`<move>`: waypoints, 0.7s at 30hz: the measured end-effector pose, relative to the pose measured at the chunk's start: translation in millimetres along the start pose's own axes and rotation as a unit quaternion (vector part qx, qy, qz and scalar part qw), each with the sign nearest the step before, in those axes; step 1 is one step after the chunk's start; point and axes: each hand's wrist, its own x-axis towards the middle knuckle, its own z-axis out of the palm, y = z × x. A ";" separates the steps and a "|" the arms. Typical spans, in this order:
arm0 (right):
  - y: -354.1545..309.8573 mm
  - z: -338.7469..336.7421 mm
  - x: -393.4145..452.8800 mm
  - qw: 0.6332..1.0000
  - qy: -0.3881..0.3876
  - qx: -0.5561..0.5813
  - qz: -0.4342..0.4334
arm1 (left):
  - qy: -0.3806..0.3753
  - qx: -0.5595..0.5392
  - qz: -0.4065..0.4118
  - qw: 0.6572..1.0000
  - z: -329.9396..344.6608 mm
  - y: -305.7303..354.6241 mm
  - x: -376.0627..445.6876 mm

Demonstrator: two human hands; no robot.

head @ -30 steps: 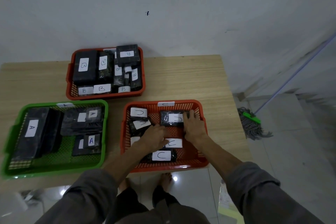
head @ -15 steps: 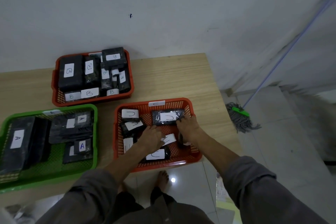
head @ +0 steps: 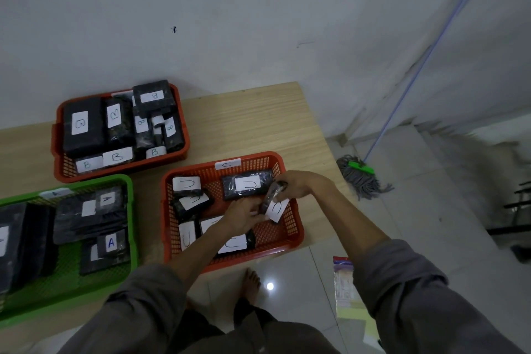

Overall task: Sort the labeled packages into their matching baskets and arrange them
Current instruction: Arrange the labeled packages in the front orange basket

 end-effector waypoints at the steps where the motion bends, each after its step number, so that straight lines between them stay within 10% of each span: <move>1: 3.0 -2.3 -3.5 1.000 0.001 0.007 -0.001 | -0.005 0.008 0.006 1.000 -1.9 1.8 -0.6; 11: -8.7 61.3 -3.6 0.953 0.076 -0.289 -0.049 | -0.151 0.080 0.014 0.985 -25.4 -4.0 -9.2; 21: -5.7 93.3 9.3 0.929 0.047 -0.366 -0.031 | -0.080 0.297 0.041 0.951 -4.7 -23.7 -18.8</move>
